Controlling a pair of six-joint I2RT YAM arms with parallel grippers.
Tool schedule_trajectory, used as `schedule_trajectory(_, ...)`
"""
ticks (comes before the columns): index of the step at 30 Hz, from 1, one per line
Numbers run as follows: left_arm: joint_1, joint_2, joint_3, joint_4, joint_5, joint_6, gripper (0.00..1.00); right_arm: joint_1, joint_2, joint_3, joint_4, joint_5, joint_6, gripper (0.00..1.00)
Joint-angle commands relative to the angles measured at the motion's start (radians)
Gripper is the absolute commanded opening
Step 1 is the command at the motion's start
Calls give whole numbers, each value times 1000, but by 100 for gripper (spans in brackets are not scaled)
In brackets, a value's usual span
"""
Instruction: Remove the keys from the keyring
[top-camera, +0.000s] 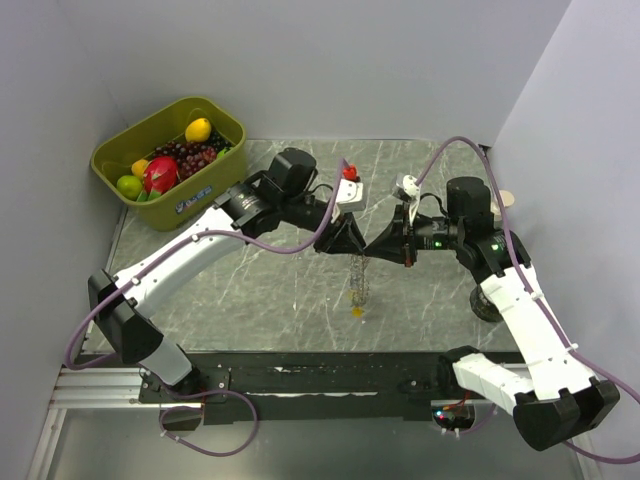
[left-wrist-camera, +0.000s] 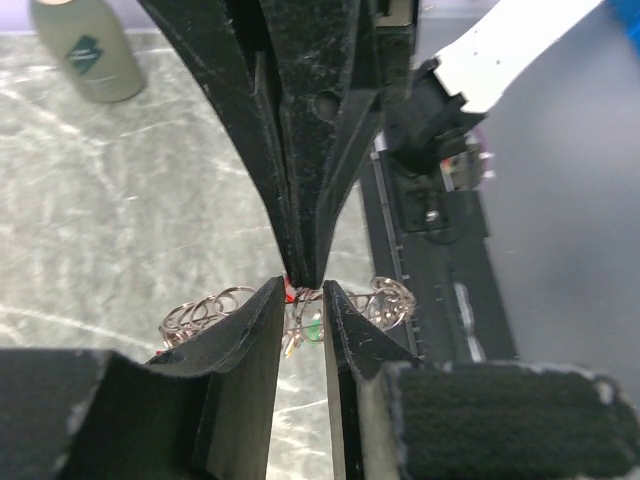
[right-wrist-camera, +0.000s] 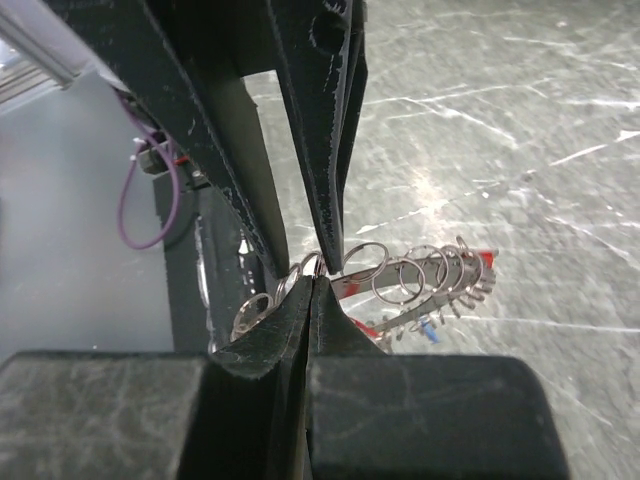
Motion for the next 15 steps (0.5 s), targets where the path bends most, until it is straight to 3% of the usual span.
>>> schedule_trajectory(1, -20, -34, 29, -7, -115, 54, 29, 4, -17, 20, 45, 23, 0, 0)
schedule_trajectory(15, -51, -36, 3, 50, -284, 46, 28, -19, -19, 9, 75, 39, 48, 0)
